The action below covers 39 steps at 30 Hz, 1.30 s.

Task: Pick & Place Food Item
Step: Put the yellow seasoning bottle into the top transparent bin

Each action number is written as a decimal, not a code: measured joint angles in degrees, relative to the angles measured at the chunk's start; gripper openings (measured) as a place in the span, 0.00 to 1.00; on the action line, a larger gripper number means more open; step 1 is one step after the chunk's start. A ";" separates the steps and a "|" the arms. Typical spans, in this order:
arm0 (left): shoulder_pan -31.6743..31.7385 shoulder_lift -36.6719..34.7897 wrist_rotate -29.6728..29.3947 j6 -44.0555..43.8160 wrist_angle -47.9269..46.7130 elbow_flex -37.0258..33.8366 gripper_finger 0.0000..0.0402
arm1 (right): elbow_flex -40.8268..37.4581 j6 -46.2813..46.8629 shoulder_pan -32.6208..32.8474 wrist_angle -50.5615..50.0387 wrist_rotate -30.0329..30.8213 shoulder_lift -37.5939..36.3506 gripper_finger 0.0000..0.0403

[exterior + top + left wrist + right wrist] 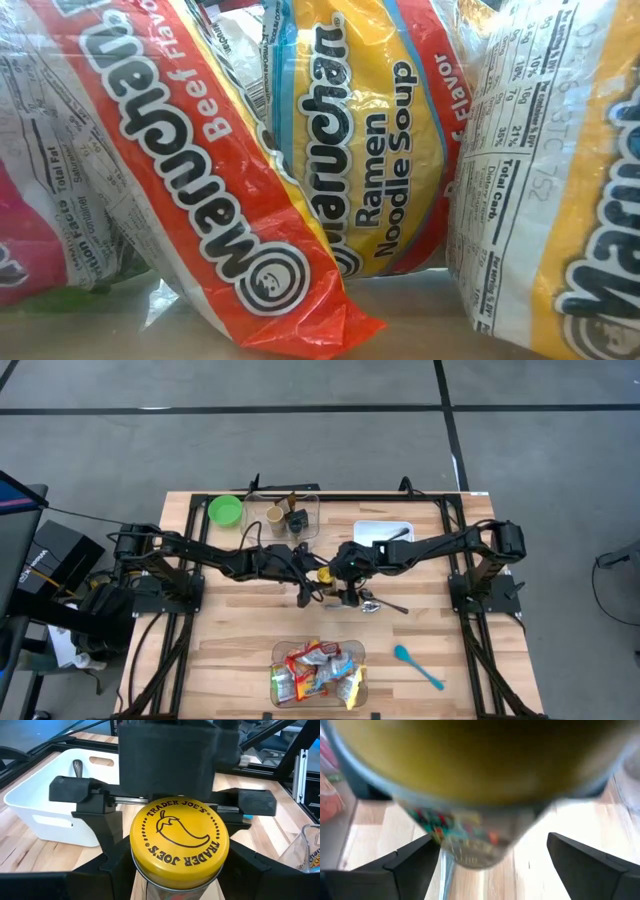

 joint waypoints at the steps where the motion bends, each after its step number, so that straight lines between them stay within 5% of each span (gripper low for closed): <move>1: 0.01 0.00 0.00 0.01 -0.14 0.00 0.54 | 0.00 -0.33 0.00 -0.59 0.00 0.00 0.89; 20: 0.33 -0.25 -0.27 0.00 -1.45 0.02 0.54 | 0.00 -2.79 -0.02 -21.05 1.91 -12.95 0.89; 30: 0.31 -7.38 -8.15 -0.02 -7.19 0.07 0.54 | -5.88 -2.41 0.16 -18.46 5.27 -20.79 0.89; 39: 0.31 -19.18 -21.49 -0.03 -21.17 0.04 0.54 | -8.50 -3.03 0.07 -15.41 5.27 -21.42 0.89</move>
